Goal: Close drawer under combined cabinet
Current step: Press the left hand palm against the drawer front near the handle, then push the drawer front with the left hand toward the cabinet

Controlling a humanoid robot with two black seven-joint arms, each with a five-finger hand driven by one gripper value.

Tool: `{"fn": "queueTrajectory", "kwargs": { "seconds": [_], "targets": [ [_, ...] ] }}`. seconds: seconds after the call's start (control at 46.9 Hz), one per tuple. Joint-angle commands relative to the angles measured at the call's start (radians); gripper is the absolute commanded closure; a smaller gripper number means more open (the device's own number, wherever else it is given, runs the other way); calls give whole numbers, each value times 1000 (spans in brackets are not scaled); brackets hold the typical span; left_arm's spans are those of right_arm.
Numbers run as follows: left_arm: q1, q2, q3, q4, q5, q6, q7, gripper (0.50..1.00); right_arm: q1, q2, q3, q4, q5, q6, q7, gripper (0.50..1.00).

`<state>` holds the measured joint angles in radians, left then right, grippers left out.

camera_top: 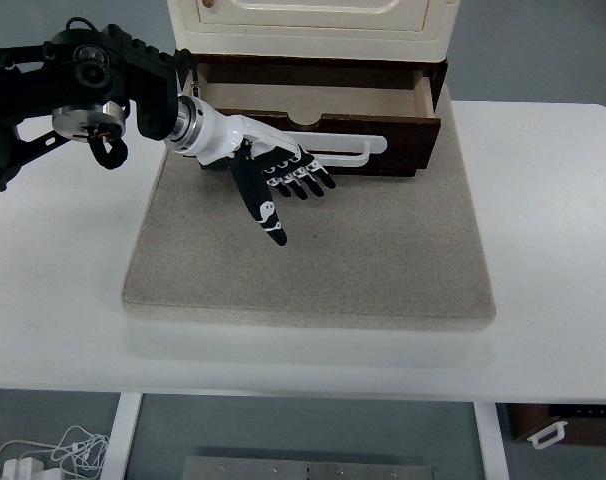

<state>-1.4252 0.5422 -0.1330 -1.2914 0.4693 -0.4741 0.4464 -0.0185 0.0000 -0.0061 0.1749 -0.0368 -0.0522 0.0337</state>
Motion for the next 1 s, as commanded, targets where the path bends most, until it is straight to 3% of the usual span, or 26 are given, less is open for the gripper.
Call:
{"fn": "queueTrajectory", "kwargs": {
  "seconds": [0.0, 0.746, 0.981],
  "targets": [
    [2, -4, -14, 20, 15, 0, -2, 500, 0, 0, 0, 0, 0, 0, 0, 548],
    [2, -19, -37, 101, 17, 32, -12, 500, 0, 0, 0, 0, 0, 0, 0, 548],
    [2, -19, -50, 123, 17, 72, -15, 500, 0, 0, 0, 0, -2, 0, -2, 548]
  ]
}}
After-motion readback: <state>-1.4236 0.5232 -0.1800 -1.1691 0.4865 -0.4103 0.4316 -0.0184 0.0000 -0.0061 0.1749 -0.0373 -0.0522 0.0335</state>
